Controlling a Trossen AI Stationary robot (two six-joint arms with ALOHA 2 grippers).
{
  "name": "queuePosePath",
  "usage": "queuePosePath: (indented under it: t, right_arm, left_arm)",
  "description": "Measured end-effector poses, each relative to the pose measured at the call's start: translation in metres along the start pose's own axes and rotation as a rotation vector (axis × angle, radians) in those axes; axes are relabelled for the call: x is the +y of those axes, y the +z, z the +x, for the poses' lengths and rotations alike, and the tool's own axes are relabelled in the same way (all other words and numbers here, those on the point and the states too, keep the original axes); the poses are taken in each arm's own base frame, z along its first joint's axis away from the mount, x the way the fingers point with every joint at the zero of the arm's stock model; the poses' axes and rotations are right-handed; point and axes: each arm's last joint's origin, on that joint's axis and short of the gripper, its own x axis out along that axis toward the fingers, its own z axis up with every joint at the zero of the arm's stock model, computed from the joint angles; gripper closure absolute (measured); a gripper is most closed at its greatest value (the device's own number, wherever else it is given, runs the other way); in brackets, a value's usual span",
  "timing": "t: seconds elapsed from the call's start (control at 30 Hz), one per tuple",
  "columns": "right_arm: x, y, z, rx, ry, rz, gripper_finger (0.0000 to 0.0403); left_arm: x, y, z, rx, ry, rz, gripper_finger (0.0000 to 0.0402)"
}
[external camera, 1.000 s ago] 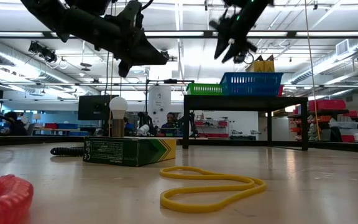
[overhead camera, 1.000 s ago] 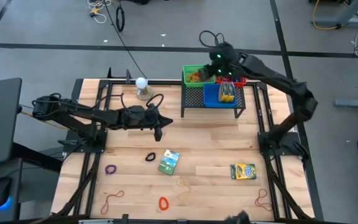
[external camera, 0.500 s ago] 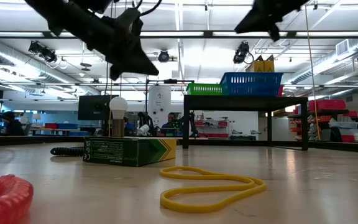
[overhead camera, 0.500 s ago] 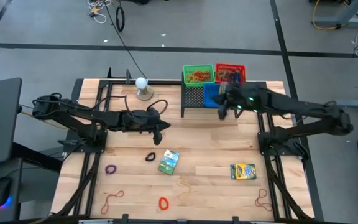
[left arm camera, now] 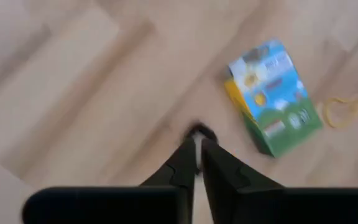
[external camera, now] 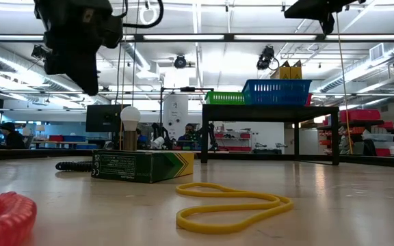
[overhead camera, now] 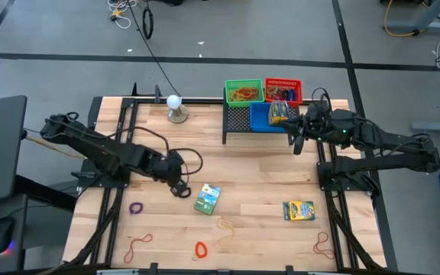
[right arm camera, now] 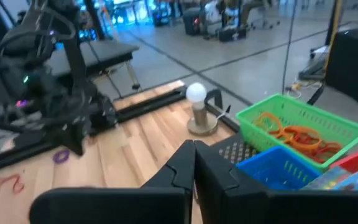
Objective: Pick & Place Office Desk Supplies
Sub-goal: Put the black spiral keychain into the red bin
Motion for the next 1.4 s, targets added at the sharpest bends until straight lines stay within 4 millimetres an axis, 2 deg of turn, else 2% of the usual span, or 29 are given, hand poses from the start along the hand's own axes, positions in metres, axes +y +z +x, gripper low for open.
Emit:
queuePosePath:
  t: [0.17,0.33,0.53,0.7,0.97,1.13,1.4]
  right_arm:
    - [0.001,0.004,0.003,-0.044,-0.017,0.013,0.0396]
    - [0.003,0.004,0.005,-0.05,-0.009,0.012,0.0396]
    - [0.003,0.004,0.005,-0.05,-0.008,0.004,0.0392]
    - [0.003,0.004,0.005,-0.05,-0.008,0.013,0.0395]
    - [0.003,0.004,0.005,-0.049,-0.006,0.017,0.0392]
    - [0.003,0.004,0.005,-0.05,-0.005,0.016,0.0392]
    - [0.003,0.004,0.005,-0.049,-0.005,0.016,0.0392]
  left_arm:
    - [-0.007,-0.005,0.013,0.083,-0.001,-0.031,0.0322]
    - [-0.014,-0.007,0.039,0.083,0.047,0.033,0.0285]
    - [-0.018,-0.004,0.078,0.099,0.072,0.184,0.0276]
    - [-0.014,-0.007,0.099,0.19,0.099,0.27,0.0276]
    - [-0.014,-0.009,0.102,0.24,0.069,0.351,0.0276]
    - [-0.016,-0.006,0.097,0.261,0.076,0.382,0.0276]
    - [-0.02,-0.003,0.096,0.311,0.002,0.521,0.0276]
